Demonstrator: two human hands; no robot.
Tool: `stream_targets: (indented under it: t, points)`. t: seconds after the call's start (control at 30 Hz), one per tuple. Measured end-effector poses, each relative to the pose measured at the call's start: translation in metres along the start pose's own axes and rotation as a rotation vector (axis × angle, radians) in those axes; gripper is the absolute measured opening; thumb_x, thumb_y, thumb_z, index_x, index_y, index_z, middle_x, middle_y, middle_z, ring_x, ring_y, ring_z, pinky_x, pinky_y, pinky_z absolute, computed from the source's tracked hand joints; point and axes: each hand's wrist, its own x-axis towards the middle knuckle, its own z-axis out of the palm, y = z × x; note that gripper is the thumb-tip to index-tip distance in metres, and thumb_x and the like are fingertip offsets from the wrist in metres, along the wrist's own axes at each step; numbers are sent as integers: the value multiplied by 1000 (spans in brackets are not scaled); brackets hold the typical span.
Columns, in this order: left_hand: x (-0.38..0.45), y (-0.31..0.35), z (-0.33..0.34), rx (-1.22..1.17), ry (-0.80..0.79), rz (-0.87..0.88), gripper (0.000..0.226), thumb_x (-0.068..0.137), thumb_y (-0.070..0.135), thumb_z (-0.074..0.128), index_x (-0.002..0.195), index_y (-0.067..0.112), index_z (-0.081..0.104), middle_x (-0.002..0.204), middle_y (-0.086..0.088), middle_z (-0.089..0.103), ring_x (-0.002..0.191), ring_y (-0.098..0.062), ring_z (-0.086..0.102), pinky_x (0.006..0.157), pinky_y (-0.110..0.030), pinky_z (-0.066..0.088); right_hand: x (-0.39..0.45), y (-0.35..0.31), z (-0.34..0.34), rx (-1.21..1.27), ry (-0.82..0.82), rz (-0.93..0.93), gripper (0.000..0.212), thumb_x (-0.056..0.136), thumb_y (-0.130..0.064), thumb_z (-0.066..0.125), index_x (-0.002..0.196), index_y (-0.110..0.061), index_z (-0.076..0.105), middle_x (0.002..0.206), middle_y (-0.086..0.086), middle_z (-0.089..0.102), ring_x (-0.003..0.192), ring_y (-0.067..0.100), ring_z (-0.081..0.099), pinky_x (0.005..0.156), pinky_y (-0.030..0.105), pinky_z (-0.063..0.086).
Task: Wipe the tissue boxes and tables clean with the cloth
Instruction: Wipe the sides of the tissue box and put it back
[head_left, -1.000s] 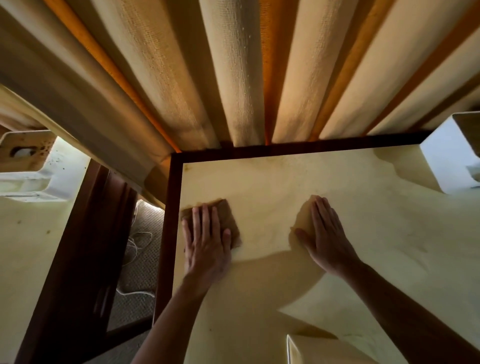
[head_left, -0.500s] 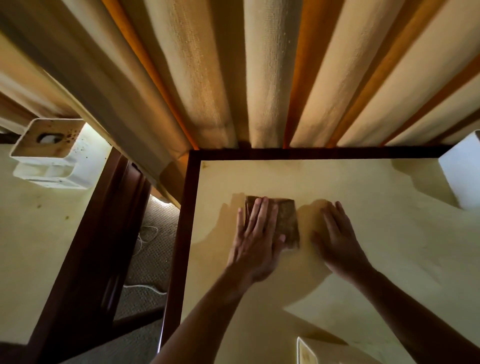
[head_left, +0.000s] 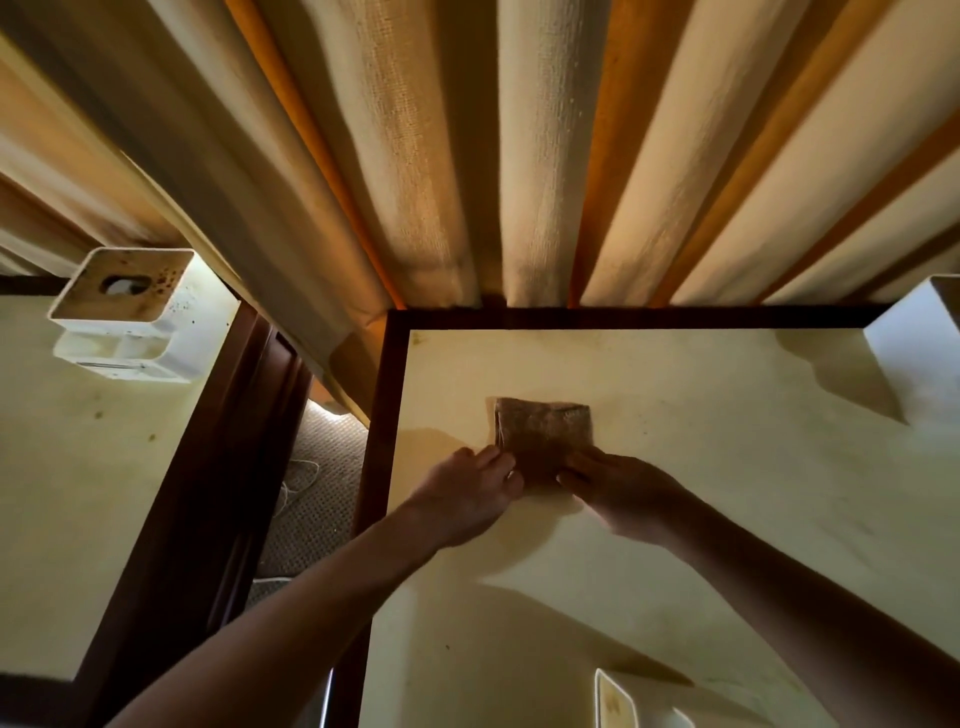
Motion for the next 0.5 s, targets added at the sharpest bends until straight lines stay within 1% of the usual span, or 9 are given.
stream_targets:
  t: [0.03,0.07,0.1,0.13,0.17,0.2,0.27,0.37,0.5]
  points:
    - [1,1,-3,18,-24,10,30,79,15,50,102,11,69,91,-8,66,80,-22,64,51,-31,50,1,-1,2,-36,-44,90,32,80,-28,69,110,-23,57,104,-9,70,75,10,69,51,21,53]
    - [2,2,-7,30,-48,11,34,79,14,48,105,9,68,92,-9,66,80,-23,64,49,-32,50,3,-2,-3,-45,-91,212,33,83,-43,57,112,-34,46,98,-22,70,78,-1,68,56,12,52]
    - [4,4,-13,44,-68,15,38,79,12,45,110,7,67,95,-12,67,84,-25,65,50,-33,52,4,-5,-9,-59,-130,256,38,78,-50,55,111,-37,41,94,-28,69,77,-6,67,57,9,50]
    - [7,7,-18,60,-100,19,40,83,9,41,116,4,64,102,-15,66,91,-28,65,54,-36,53,5,-9,-12,-10,-191,259,44,74,-45,64,112,-34,46,97,-22,70,76,-1,69,55,11,50]
    - [10,8,-20,73,-141,19,41,88,6,38,122,1,59,111,-19,63,99,-31,63,60,-39,55,7,-12,-10,23,-215,221,46,75,-30,71,117,-23,54,110,-9,69,82,11,71,56,22,53]
    - [12,10,-23,79,-182,13,38,93,4,37,126,-1,55,116,-21,60,104,-33,62,65,-41,55,8,-13,-8,13,-261,213,46,83,-17,67,126,-12,54,127,4,60,96,24,68,65,32,55]
    - [16,12,-27,106,-166,-13,35,96,4,35,124,1,56,114,-18,60,104,-32,63,67,-39,55,10,-18,-14,24,-257,225,52,94,-10,53,144,-10,39,146,11,41,117,33,56,80,43,54]
    - [22,14,-27,87,-212,-76,35,100,4,33,131,-2,48,124,-21,54,113,-35,57,77,-45,53,11,-20,-20,143,-158,314,57,96,-10,49,151,-19,33,150,7,37,125,31,50,87,41,49]
    - [23,13,-26,18,-238,-183,35,102,7,38,136,-1,42,129,-21,49,116,-35,53,83,-46,51,12,-26,-27,170,-170,339,53,100,-12,43,150,-23,32,150,6,37,129,30,45,92,40,46]
